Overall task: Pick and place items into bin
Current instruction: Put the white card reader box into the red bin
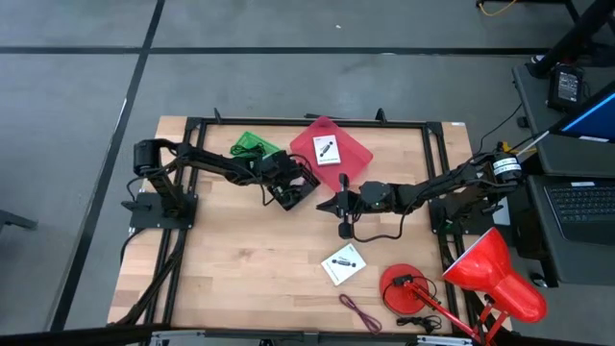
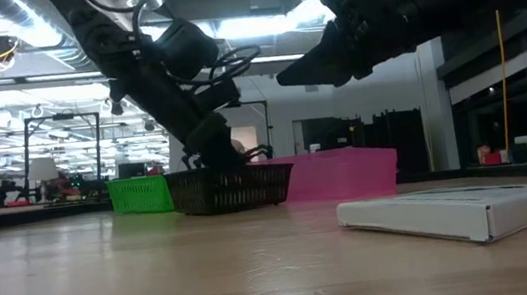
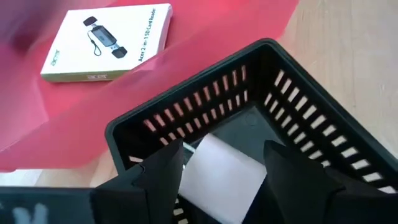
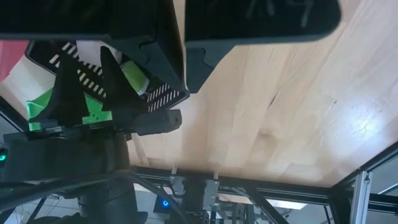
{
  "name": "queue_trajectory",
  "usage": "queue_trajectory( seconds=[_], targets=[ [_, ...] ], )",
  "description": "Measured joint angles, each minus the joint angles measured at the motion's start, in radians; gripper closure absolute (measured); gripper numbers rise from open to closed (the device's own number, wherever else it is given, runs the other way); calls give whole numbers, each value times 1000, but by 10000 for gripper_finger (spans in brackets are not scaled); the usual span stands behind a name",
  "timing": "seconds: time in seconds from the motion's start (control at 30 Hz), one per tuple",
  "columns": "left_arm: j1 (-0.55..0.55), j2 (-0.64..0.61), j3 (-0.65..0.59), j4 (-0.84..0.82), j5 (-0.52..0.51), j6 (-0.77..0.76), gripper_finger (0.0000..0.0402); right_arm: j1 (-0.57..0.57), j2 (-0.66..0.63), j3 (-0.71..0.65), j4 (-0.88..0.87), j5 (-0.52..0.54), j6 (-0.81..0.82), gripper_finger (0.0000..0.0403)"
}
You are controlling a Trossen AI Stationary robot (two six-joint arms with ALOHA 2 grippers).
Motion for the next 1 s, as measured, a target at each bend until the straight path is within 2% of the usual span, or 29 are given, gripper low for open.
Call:
queue_trajectory(
  seconds=[0.23,0.5,0.63,0.83,1.0],
  targets=[
    [-35,-62,31,-17,0,49,198,0,0,0,-2,0,0,402],
    [-109,-262,21,-90,0,70,233,0,0,0,-11,0,5,402],
    [-158,-349,-10,-163,2,70,253,19,-10,0,-90,-15,62,402],
    [-239,-460,-136,-81,0,35,290,48,-40,32,-214,-20,59,402],
    [-297,-479,-222,79,0,3,325,60,-43,68,-276,-20,76,402]
  ],
)
